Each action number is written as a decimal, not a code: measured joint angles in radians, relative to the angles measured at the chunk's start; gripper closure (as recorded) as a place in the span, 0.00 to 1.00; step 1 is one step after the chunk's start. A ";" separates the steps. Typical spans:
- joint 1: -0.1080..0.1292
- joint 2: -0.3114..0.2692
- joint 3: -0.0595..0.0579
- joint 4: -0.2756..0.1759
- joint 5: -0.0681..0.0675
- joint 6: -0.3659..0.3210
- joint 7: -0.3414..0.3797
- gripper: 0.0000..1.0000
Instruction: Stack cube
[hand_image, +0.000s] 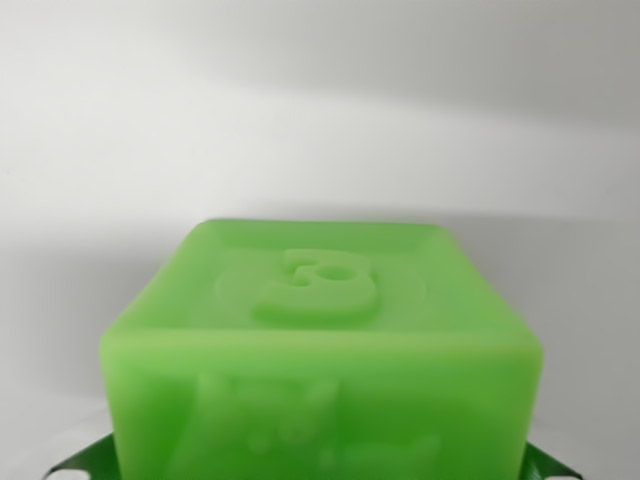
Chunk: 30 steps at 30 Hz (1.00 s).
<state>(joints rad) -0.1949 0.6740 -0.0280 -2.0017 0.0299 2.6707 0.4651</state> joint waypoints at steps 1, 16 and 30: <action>0.000 0.000 0.000 0.000 0.000 0.000 0.000 1.00; 0.000 -0.020 0.000 -0.006 0.000 -0.010 0.000 1.00; 0.000 -0.087 -0.001 -0.023 0.000 -0.058 0.000 1.00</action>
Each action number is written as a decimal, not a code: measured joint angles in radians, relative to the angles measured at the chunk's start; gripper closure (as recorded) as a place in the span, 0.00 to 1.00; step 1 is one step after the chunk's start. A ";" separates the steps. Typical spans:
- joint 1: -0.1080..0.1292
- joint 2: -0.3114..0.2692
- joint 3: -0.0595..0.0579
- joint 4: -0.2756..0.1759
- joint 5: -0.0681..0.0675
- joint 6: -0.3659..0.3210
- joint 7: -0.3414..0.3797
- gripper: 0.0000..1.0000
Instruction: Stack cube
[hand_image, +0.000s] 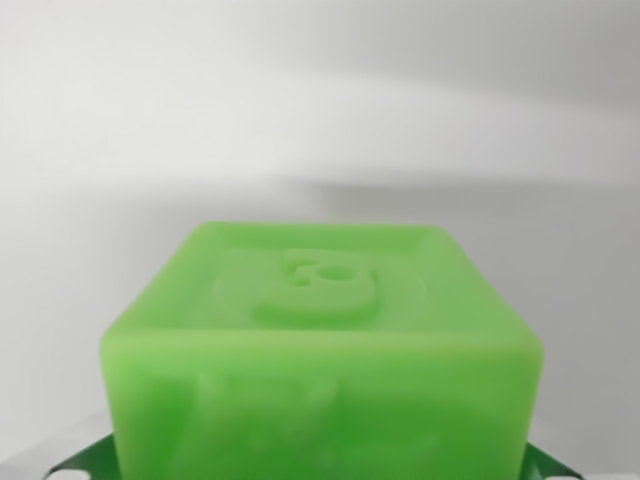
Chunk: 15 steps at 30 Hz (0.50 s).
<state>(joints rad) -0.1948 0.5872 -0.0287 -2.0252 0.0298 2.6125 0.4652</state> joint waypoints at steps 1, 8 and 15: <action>0.000 -0.007 0.000 -0.002 0.000 -0.005 0.000 1.00; 0.000 -0.049 -0.001 -0.011 0.000 -0.036 0.000 1.00; 0.000 -0.094 -0.001 -0.017 -0.001 -0.073 0.000 1.00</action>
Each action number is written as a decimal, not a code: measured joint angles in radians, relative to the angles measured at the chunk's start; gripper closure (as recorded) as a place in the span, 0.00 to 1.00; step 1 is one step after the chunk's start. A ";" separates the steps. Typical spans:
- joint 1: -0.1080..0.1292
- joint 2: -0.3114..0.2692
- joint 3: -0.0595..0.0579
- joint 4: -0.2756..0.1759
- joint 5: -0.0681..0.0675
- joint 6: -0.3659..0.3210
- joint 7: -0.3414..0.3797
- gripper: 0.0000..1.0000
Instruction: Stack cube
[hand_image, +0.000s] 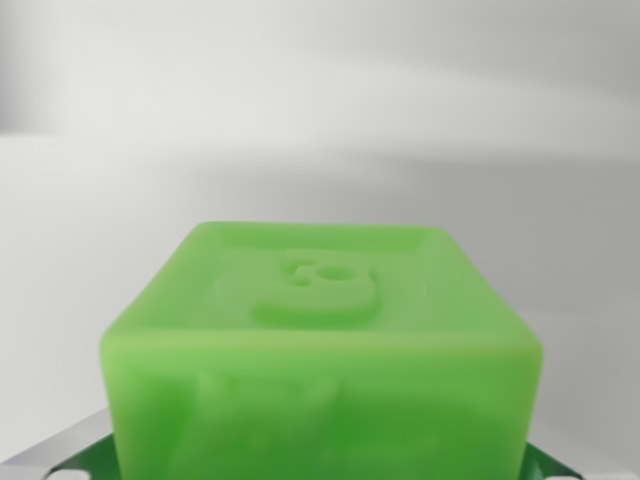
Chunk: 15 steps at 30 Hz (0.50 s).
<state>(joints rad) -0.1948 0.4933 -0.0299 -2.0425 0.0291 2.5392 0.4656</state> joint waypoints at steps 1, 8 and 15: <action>0.000 -0.007 0.000 -0.001 0.000 -0.007 0.000 1.00; 0.012 -0.023 0.000 -0.001 -0.001 -0.024 0.013 1.00; 0.031 -0.033 0.000 0.001 -0.001 -0.035 0.033 1.00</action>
<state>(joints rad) -0.1634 0.4605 -0.0301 -2.0416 0.0280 2.5038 0.4989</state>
